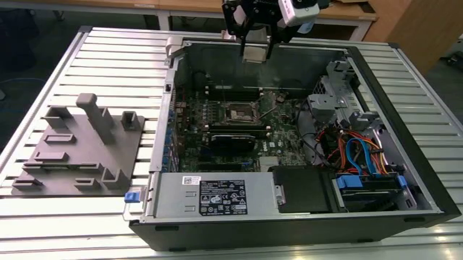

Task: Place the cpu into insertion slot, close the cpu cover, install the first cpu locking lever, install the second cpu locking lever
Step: 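Place the cpu into insertion slot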

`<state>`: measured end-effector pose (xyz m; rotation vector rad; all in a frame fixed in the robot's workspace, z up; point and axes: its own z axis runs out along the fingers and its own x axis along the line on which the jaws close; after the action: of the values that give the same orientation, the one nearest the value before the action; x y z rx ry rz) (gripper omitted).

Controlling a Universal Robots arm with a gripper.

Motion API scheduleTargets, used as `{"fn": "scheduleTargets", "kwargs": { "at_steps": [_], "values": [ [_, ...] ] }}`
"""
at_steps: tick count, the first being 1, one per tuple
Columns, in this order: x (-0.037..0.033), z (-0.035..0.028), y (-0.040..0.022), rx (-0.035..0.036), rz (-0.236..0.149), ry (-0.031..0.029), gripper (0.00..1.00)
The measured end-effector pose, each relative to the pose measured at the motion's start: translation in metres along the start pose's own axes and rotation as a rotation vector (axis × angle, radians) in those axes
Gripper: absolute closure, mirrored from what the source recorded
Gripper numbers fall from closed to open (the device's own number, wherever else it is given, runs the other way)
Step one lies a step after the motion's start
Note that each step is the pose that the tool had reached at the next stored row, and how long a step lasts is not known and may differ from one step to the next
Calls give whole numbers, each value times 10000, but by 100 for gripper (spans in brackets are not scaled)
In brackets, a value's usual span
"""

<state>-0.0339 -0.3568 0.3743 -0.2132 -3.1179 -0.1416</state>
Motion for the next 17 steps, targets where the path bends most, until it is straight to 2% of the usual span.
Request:
{"fn": "scheduleTargets", "kwargs": {
  "at_steps": [9,11,17],
  "values": [
    [0,0,0,-1,91,-9,46],
    [0,0,0,-3,322,-29,46],
    [0,5,-1,-22,1388,-125,46]
  ]
}}
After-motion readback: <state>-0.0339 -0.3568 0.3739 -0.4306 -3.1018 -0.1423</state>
